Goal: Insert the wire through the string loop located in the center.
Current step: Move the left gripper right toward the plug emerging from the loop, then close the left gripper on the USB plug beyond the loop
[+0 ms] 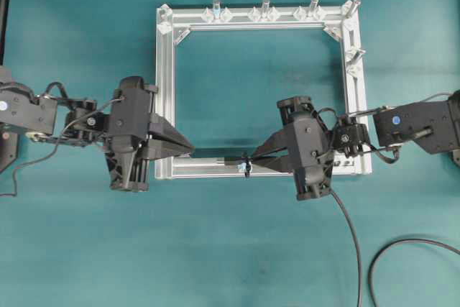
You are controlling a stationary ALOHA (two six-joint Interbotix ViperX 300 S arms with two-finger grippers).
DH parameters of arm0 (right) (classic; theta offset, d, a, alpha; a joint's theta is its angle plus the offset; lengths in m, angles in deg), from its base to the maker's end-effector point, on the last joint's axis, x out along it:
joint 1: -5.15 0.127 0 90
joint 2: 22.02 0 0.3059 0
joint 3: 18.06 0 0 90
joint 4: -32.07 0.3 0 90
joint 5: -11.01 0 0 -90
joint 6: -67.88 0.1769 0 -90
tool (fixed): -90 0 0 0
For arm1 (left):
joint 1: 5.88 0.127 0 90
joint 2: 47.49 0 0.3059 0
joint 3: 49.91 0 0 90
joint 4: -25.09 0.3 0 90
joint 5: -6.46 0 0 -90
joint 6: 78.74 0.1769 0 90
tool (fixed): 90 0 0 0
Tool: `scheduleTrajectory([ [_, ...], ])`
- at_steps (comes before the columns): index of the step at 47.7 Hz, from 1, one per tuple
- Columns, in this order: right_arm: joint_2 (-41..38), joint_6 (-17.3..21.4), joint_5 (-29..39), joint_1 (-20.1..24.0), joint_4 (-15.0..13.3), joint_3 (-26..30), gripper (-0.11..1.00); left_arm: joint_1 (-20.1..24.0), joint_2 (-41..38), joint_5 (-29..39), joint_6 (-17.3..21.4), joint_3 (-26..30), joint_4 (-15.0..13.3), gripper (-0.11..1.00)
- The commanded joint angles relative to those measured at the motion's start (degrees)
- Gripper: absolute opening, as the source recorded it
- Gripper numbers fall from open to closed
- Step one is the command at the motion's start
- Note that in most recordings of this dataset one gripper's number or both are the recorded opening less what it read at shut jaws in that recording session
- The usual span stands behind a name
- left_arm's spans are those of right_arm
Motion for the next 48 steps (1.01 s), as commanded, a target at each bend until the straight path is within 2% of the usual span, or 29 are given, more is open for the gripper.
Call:
scheduleTrajectory([
  [1, 0.7, -0.1, -0.6, -0.3, -0.1, 1.1, 0.08, -0.3, -0.3, 1.0, 0.0, 2.1, 0.2, 0.01],
  [4, 0.8, -0.1, -0.6, -0.3, -0.1, 1.1, 0.08, -0.3, -0.7, 1.8, -0.1, 2.9, 0.2, 0.09],
  [16, 0.7, -0.1, -0.6, -0.3, -0.1, 1.1, 0.08, -0.4, -1.7, 8.0, 0.0, 6.2, 0.3, 0.73],
  [18, 0.8, -0.1, -0.6, -0.3, -0.1, 1.1, 0.08, -0.4, -1.6, 8.6, 0.0, 6.3, 0.3, 0.8],
  [48, 0.7, -0.4, -0.6, -0.3, -0.1, 1.1, 0.08, -0.5, -1.9, 7.8, 0.0, 6.3, 0.3, 0.83],
])
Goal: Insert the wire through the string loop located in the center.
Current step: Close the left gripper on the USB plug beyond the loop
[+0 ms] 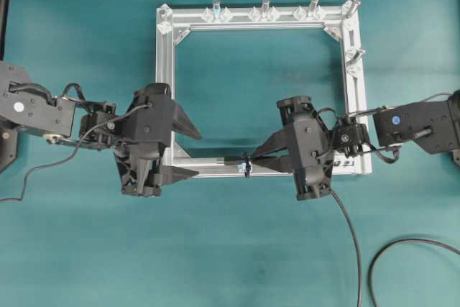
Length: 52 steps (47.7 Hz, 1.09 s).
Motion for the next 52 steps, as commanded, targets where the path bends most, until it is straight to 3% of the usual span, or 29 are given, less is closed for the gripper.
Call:
scheduleTrajectory([
  [1, 0.7, -0.1, -0.6, -0.3, -0.1, 1.0, 0.08, 0.0, 0.4, -1.2, 0.0, 0.7, 0.1, 0.83],
  [18, 0.8, -0.2, -0.6, -0.3, -0.1, 0.9, 0.08, 0.1, -0.1, -2.7, 0.0, 0.7, 0.2, 0.83],
  [35, 0.8, -0.1, -0.6, -0.3, -0.1, 1.0, 0.08, -0.4, -14.2, -2.7, 0.1, 10.7, 0.4, 0.83],
  [52, 0.8, -0.1, -0.6, -0.3, -0.1, 0.9, 0.08, 0.2, -15.0, -2.7, 2.0, 11.3, 0.6, 0.82],
])
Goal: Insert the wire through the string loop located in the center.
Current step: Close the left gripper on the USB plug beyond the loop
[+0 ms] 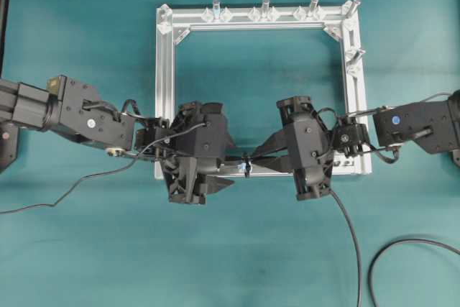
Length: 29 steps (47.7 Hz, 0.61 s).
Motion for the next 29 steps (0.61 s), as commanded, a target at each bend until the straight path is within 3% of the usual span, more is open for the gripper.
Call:
scheduleTrajectory([
  [1, 0.8, 0.0, -0.7, -0.3, 0.0, 0.9, 0.08, 0.3, 1.3, -0.4, 0.9, 0.8, 0.3, 0.82],
  [6, 0.8, 0.0, -0.7, -0.3, -0.1, 0.9, 0.08, 0.3, 1.5, -0.3, 1.0, 0.8, 0.3, 0.79],
  [11, 0.8, 0.0, -0.6, -0.3, 0.0, 0.9, 0.08, 0.4, 1.7, -0.4, 1.1, 0.8, 0.3, 0.69],
  [23, 0.7, 0.0, -0.7, -0.3, -0.1, 1.0, 0.08, 0.3, 2.7, 0.1, 1.0, 0.8, 0.3, 0.18],
  [29, 0.8, 0.0, -0.7, -0.3, -0.1, 1.0, 0.08, 0.3, 2.9, 0.3, 0.9, 0.9, 0.3, 0.18],
])
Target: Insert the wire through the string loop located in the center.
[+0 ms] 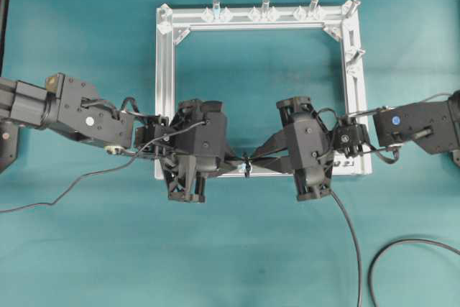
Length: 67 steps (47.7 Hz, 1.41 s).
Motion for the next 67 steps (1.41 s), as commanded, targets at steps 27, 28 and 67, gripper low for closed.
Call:
scheduleTrajectory([
  [27, 0.9, 0.1, -1.4, -0.3, -2.3, 0.4, 0.08, 0.0, 2.2, -0.1, 0.4, 1.1, 0.2, 0.18],
  [28, 0.9, 0.2, -1.4, -0.3, -2.4, 0.5, 0.08, -0.1, 2.2, -0.1, 0.3, 1.1, 0.2, 0.18],
  [67, 1.9, 0.5, 0.4, -0.3, -3.2, 0.5, 0.57, -0.1, 2.3, -0.1, 0.3, 1.1, 0.2, 0.18],
])
